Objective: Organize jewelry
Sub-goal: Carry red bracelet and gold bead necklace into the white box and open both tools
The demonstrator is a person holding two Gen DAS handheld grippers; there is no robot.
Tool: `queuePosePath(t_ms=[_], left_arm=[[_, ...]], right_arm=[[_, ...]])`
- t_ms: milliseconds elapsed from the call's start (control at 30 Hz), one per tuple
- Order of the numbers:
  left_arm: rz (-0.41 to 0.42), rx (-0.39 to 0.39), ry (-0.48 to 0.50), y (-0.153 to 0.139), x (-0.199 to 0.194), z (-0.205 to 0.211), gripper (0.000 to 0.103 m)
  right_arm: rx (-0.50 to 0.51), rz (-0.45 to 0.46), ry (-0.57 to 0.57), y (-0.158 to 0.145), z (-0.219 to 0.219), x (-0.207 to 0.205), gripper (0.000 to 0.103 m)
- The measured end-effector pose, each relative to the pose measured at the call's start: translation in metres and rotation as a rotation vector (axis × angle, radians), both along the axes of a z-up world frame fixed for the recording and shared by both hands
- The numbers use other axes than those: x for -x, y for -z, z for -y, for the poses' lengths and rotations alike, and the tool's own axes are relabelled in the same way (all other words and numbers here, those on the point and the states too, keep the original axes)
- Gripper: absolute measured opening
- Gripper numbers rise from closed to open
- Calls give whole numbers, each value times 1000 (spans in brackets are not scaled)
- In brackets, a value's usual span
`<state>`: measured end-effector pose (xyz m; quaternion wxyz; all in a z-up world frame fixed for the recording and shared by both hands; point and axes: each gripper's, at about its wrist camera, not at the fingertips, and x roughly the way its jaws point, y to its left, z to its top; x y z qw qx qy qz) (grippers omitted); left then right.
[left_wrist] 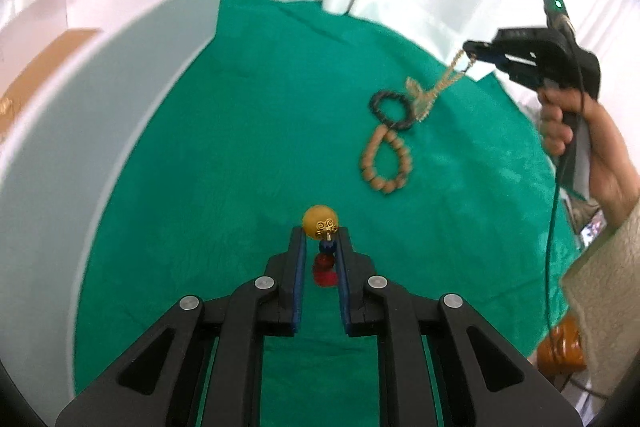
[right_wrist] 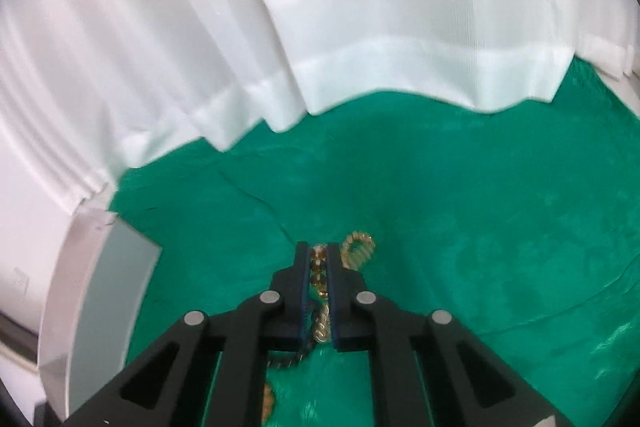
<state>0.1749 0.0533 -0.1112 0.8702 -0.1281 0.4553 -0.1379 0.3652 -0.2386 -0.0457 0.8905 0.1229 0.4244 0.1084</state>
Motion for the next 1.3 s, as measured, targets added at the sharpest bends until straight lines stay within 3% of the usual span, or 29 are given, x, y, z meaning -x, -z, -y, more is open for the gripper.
queuePosePath(t_ms=[400,800,1067,1300], left_arm=[[82,60,31,-86,32,-2,12],[128,110,43,-143,67,-29,12],[183,97,-102,-181,98,-110,12],[185,61,-293,-181,112,-192,12]], right_arm=[[-21,147,-157,-81,-1,95,8],[-83,263,-347,-145,-49,170,8],[-109,323,-524,-183,-127,190,8],[-170,352,-658,-212,-211,189,8]])
